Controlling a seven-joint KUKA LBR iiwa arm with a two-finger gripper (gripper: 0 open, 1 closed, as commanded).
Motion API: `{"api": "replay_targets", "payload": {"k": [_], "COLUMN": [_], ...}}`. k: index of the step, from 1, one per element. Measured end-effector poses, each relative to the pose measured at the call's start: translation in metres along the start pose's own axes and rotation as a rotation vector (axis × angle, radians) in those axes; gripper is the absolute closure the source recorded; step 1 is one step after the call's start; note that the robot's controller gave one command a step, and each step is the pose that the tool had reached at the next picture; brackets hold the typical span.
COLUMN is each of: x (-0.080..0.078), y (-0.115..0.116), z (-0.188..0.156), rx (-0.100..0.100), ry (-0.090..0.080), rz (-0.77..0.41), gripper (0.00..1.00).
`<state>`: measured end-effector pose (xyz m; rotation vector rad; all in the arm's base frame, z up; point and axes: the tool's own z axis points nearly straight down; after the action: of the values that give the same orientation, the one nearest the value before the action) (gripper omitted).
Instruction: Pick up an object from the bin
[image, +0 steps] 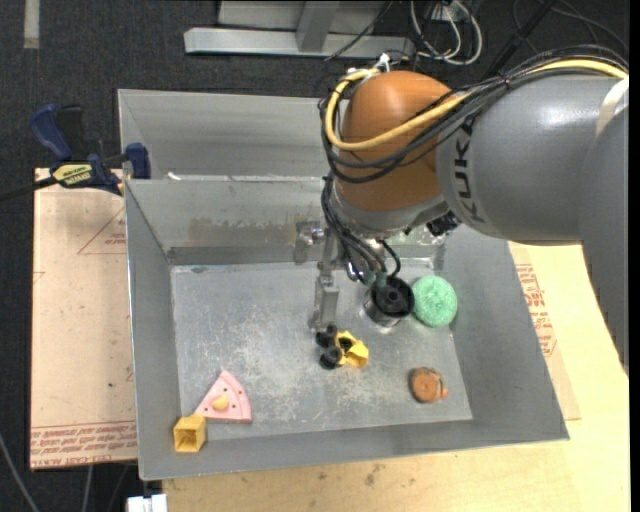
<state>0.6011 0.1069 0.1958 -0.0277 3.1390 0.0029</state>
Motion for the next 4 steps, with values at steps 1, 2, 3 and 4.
{"api": "replay_targets", "payload": {"k": [1, 2, 3, 4], "x": [-0.011, 0.015, 0.031, 0.032], "y": [-0.016, -0.017, -0.045, -0.065], "z": [-0.004, -0.006, 0.026, 0.056], "rx": [0.002, 0.000, -0.002, 0.002], "ry": [0.001, 0.000, -0.004, 0.003], "rz": [0.016, 0.014, 0.027, -0.084], "gripper": [0.00, 0.00, 0.00, 0.00]}}
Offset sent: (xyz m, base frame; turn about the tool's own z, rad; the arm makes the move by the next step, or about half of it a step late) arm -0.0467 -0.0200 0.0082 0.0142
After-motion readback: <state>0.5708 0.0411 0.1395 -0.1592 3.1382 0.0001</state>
